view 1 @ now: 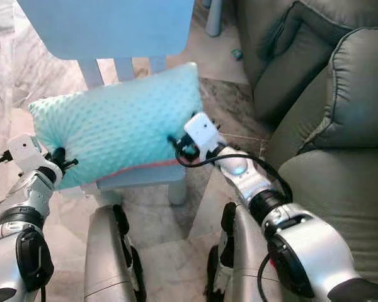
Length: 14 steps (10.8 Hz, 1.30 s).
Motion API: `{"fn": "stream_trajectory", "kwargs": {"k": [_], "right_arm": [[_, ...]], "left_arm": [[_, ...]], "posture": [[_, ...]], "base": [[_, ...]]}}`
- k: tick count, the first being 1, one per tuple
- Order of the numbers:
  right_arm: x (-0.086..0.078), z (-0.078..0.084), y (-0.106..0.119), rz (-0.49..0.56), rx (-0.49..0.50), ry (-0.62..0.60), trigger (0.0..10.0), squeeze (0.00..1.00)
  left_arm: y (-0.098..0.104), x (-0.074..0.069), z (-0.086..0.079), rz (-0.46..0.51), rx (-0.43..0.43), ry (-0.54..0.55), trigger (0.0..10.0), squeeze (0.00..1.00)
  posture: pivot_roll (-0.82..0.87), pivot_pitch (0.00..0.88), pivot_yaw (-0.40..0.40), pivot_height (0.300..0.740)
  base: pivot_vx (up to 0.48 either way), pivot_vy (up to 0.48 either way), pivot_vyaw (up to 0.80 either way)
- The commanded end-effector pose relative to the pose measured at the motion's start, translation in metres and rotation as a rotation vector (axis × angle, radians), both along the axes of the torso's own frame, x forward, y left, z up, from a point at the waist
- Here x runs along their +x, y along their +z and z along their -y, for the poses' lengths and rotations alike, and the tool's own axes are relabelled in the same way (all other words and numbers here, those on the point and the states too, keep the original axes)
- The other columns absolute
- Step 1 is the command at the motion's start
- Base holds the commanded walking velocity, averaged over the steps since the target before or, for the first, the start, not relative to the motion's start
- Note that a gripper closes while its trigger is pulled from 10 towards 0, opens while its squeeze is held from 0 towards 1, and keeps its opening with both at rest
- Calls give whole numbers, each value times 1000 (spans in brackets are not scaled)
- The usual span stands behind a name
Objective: Move the pillow to the sofa
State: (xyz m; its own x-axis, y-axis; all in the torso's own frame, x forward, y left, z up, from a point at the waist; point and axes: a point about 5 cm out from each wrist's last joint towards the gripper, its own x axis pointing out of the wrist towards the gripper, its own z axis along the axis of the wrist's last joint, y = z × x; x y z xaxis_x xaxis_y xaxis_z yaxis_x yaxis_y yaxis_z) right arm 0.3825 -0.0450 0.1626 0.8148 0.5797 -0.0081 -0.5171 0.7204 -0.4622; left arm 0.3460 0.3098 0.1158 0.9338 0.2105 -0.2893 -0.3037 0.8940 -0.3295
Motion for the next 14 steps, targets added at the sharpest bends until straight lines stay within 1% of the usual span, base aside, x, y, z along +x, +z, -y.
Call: {"fn": "stream_trajectory", "kwargs": {"k": [1, 2, 3, 4, 5, 6, 9, 10, 12, 13, 14], "right_arm": [[2, 2, 4, 34, -13, -6, 10000, 0], [7, 11, 17, 74, 24, -36, 10000, 0], [11, 22, 22, 75, 64, -82, 10000, 0], [12, 27, 21, 55, 82, -108, 10000, 0], [12, 30, 15, 26, 63, -123, 10000, 0], [11, 29, 9, -15, 78, -133, 10000, 0], [5, 16, -14, -240, 189, -112, 10000, 0], [4, 12, -18, -314, 291, -115, 10000, 0], [0, 1, -25, -414, 376, -100, 10000, 0], [-4, -5, -32, -497, 446, -88, 10000, 0], [-6, -7, -34, -521, 463, -84, 10000, 0]], "left_arm": [[-13, -11, -7, -53, 4, 9, 0, 0], [-13, -11, -7, -54, 5, 10, 0, 0], [-13, -11, -7, -53, 4, 10, 0, 0], [-13, -11, -7, -51, 2, 11, 0, 0], [-13, -10, -6, -51, 1, 10, 0, 0], [-13, -10, -5, -50, -2, 8, 0, 0], [-13, -11, -6, -47, -4, 10, 0, 0], [-13, -11, -6, -46, -5, 9, 0, 0], [-13, -10, -6, -39, -12, 1, 0, 0], [-13, -10, -4, -35, -16, -7, 0, 0], [-13, -9, -3, -33, -20, -14, 0, 0]], "posture": [[71, 352, -57, 513], [69, 351, -59, 513], [59, 348, -62, 513], [58, 347, -63, 513], [62, 347, -64, 513], [68, 349, -64, 513], [77, 353, -64, 513], [84, 358, -63, 513], [85, 361, -59, 513], [89, 359, -59, 513], [89, 358, -60, 513]], "base": [[0, 0, 0], [0, 0, 0], [0, 0, 0], [0, 0, 0], [0, 0, 0], [0, 0, 0], [0, 0, 0], [0, 0, 0], [0, 0, 0], [0, 0, 0], [0, 0, 0]]}}
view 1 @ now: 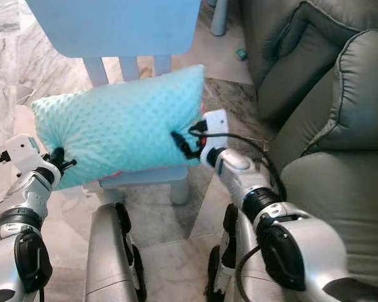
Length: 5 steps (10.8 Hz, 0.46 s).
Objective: Move the pillow to the sofa
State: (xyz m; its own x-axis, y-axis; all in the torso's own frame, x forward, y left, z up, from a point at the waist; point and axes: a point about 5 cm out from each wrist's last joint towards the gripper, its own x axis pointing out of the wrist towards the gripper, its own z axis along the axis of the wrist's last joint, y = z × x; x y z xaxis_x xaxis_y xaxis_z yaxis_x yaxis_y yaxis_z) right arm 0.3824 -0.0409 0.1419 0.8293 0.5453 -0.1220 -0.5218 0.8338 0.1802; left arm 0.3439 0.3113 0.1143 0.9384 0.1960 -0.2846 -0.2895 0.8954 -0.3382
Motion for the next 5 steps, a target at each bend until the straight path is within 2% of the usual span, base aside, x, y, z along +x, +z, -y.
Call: {"fn": "stream_trajectory", "kwargs": {"k": [1, 3, 5], "right_arm": [[-7, -6, -13, -60, 35, 41, 0, 0], [-11, -8, -15, -34, 7, 94, 0, 0], [-11, 0, -19, -29, -3, 86, 0, 0]], "left_arm": [[-12, -7, 0, -36, -15, -6, 0, 0], [-13, -7, 0, -36, -16, -12, 0, 0], [-13, -6, 4, -31, -19, -26, 0, 0]], "posture": [[89, 358, -61, 513], [82, 355, -63, 513], [77, 351, -61, 513]], "base": [[0, 0, 0], [0, 0, 0], [0, 0, 0]]}}
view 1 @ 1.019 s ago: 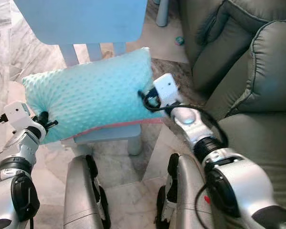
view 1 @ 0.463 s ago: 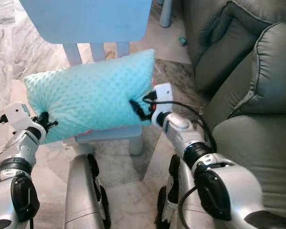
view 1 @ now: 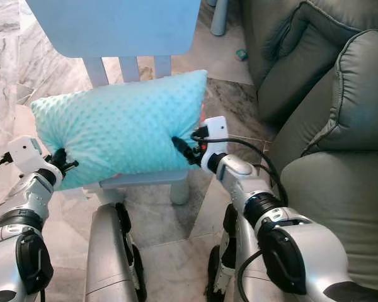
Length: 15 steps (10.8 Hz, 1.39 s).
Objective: Move the pillow to the sofa
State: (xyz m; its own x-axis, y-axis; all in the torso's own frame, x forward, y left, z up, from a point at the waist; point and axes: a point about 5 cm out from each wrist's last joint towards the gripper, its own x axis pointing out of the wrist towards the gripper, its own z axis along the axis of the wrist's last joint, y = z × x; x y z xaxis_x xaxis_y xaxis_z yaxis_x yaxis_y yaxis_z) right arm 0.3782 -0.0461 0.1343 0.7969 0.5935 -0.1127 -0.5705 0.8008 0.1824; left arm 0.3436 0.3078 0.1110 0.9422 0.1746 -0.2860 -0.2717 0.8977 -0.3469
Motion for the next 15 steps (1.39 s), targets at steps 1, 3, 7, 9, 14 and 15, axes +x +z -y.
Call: {"fn": "stream_trajectory", "kwargs": {"k": [1, 3, 7, 9, 14, 15], "right_arm": [[-8, -4, -13, -44, 11, 27, 0, 0], [-10, -8, -14, -48, 34, 41, 0, 0], [-15, -23, -12, -53, 88, 123, 0, 0], [-16, -25, -13, -53, 87, 139, 0, 0], [-11, -11, -5, 101, -3, 61, 0, 0], [-9, -6, -3, 121, 1, 46, 0, 0]], "left_arm": [[-9, -4, 2, -29, -11, -12, 0, 0], [-9, -3, 4, -30, -16, -12, 0, 0], [-10, -2, 7, -24, -26, -19, 0, 0], [-11, -2, 9, -25, -26, -23, 0, 0], [3, 6, 13, 58, 57, -74, 0, 0], [6, 8, 15, 83, 60, -72, 0, 0]], "posture": [[75, 350, -62, 513], [78, 353, -60, 513], [76, 354, -60, 513], [73, 357, -62, 513], [64, 338, -64, 513], [67, 332, -65, 513]], "base": [[0, 0, 0], [0, 0, 0], [0, 0, 0], [0, 0, 0], [0, 0, 0], [0, 0, 0]]}}
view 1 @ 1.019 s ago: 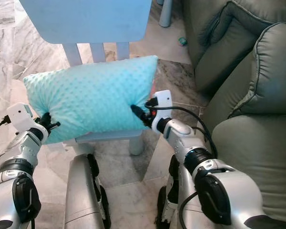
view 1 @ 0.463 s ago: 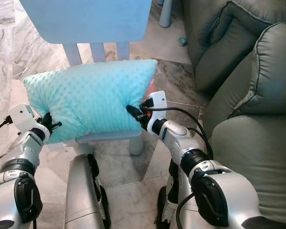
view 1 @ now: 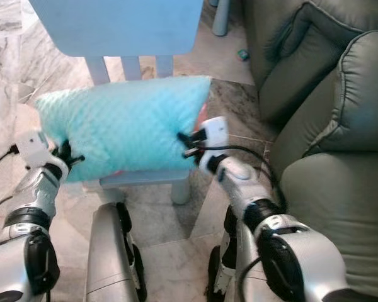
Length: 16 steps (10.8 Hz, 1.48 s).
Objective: Move the pillow to the sofa
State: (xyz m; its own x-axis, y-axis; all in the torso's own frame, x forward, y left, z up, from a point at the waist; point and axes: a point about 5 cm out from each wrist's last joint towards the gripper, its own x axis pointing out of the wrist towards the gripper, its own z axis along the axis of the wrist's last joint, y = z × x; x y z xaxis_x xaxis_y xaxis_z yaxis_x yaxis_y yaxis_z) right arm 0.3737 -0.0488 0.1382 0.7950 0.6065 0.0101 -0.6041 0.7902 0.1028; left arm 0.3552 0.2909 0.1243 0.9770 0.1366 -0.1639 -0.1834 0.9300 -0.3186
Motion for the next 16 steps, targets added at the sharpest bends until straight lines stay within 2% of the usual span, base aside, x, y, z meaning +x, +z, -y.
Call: {"fn": "stream_trajectory", "kwargs": {"k": [1, 2, 4, 5, 7, 8, 9, 10, 11, 12, 13, 14, 15, 16], "right_arm": [[-4, 0, -4, 11, 10, 3, 0, 0], [-3, 5, 2, 71, 24, 14, 0, 0], [-2, 20, 17, 185, 21, -12, 0, 0], [-3, 28, 24, 234, 28, -26, 0, 0], [-10, 41, 33, 302, 47, -63, 0, 0], [-16, 45, 34, 328, 47, -85, 0, 0], [-26, 52, 34, 356, 42, -131, 0, 0], [-32, 58, 31, 341, 60, -176, 0, 0], [-46, 64, 30, 370, 43, -245, 0, 0], [-55, 69, 29, 354, 57, -305, 0, 0], [-68, 80, 33, 363, 43, -405, 0, 0], [-71, 85, 36, 379, 15, -446, 0, 0], [-74, 96, 38, 382, -7, -542, 0, 0], [-76, 104, 42, 363, -11, -611, 0, 0]], "left_arm": [[-3, 1, 7, 15, -4, -6, 0, 0], [2, 5, 17, 76, -29, -35, 0, 0], [12, 10, 32, 146, 26, -115, 0, 0], [18, 11, 34, 176, 66, -143, 0, 0], [26, 11, 32, 215, 91, -153, 0, 0], [30, 10, 32, 235, 139, -171, 0, 0], [39, 6, 29, 281, 181, -162, 0, 0], [44, 3, 28, 305, 186, -139, 0, 0], [45, -4, 37, 338, 223, -154, 0, 0], [46, -11, 44, 366, 243, -163, 0, 0], [52, -24, 55, 433, 291, -144, 0, 0], [53, -29, 63, 459, 313, -156, 0, 0], [59, -35, 77, 500, 276, -166, 0, 0], [58, -40, 91, 492, 261, -180, 0, 0]], "posture": [[52, 315, -70, 513], [41, 293, -67, 513], [26, 257, -58, 513], [17, 240, -47, 513], [-10, 185, -26, 513], [-24, 150, -14, 513], [-28, 134, -12, 513], [-31, 107, -8, 513], [-39, 91, -10, 513], [-44, 81, -11, 513], [-47, 68, -13, 513], [-50, 58, -17, 513], [-52, 46, -23, 513], [-50, 35, -23, 513]], "base": [[0, 0, 0], [0, 0, 0], [0, 0, 0], [0, 0, 0], [0, 0, 0], [0, 0, 0], [0, 0, 0], [0, 0, 0], [0, 0, 0], [0, 0, 0], [0, 0, 0], [0, 0, 0], [0, 0, 0], [0, 0, 0]]}}
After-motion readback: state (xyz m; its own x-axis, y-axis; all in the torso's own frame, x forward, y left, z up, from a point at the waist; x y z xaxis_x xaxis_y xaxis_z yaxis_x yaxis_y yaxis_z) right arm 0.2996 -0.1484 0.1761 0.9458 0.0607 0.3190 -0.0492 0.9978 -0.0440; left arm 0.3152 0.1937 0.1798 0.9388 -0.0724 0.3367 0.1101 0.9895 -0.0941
